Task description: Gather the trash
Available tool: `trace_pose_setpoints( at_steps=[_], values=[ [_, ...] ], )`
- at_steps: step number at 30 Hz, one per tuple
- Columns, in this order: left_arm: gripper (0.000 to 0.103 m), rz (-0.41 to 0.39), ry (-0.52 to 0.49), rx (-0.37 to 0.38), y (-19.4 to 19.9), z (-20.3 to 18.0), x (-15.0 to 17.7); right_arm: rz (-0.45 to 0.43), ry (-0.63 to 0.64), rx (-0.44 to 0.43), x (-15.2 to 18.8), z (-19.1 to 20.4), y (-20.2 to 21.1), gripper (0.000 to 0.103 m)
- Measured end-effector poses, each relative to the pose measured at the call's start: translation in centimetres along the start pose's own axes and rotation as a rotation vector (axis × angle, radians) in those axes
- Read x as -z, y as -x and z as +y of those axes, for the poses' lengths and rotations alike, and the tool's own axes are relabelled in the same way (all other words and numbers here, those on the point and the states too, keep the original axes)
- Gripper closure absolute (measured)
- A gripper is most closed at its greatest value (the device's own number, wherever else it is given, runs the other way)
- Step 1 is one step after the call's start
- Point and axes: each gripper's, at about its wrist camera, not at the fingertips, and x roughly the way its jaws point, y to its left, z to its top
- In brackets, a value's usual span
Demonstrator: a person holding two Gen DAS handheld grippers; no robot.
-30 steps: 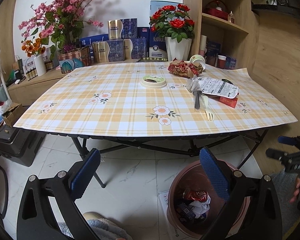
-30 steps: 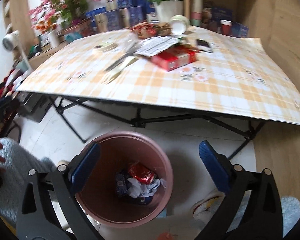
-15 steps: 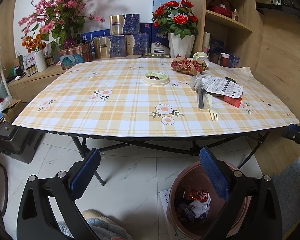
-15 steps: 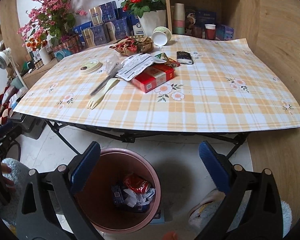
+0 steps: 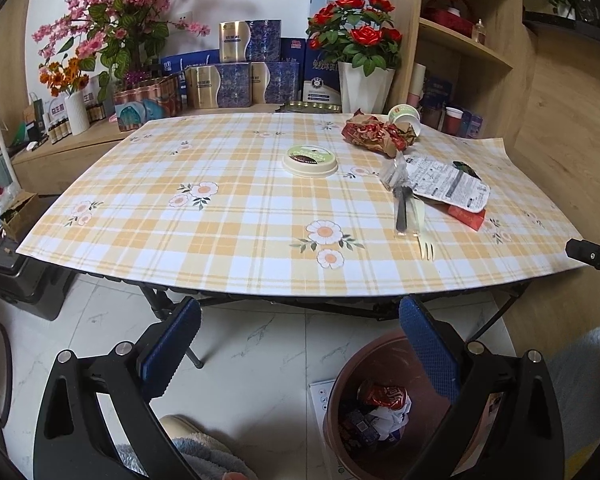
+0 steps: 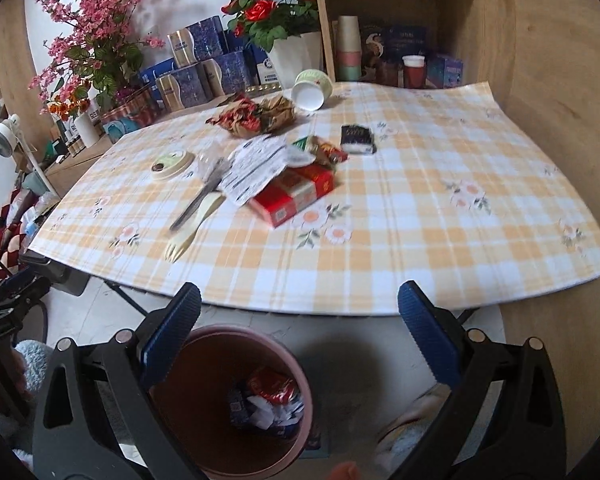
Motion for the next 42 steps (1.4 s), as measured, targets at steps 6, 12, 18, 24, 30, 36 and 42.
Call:
trace_pose_setpoints(
  at_steps=[6,12,18,24,30,36,42],
  values=[
    [0.006,0.028,0.050,0.014,-0.6,0.3,-1.8,-0.012,0.026,0.042,-1.5,-0.6,-0.6,0.006],
    [0.006,0.035,0.046,0.047,-1.5,-0.9,-3.3,0.009,-0.031,0.009,-2.4,-2.1,-1.7,0.006],
    [0.006,0.049,0.010,0.072,-2.9,-2.4,-4.4,0.020,0.004,0.001,-3.4,-2.1,-3.0,0.006],
    [0.016,0.065,-0.011,0.164,-5.9,-4.4,-7.4,0.018,-0.004,-0.015,-4.6,-2.3,-4.3,0.006],
    [0.027,0.087,-0.092,0.255,-11.7,-8.2,-12.0,0.030,-0.031,-0.042,-6.1,-3.0,-6.2,0.006],
    [0.039,0.181,-0.126,0.288,-19.1,-10.4,-14.5,0.027,-0.048,-0.053,-7.4,-4.1,-7.1,0.006],
    [0.053,0.273,-0.139,0.312,-23.9,-11.1,-15.0,0.026,-0.049,-0.046,-8.4,-5.3,-7.8,0.006]
  ],
)
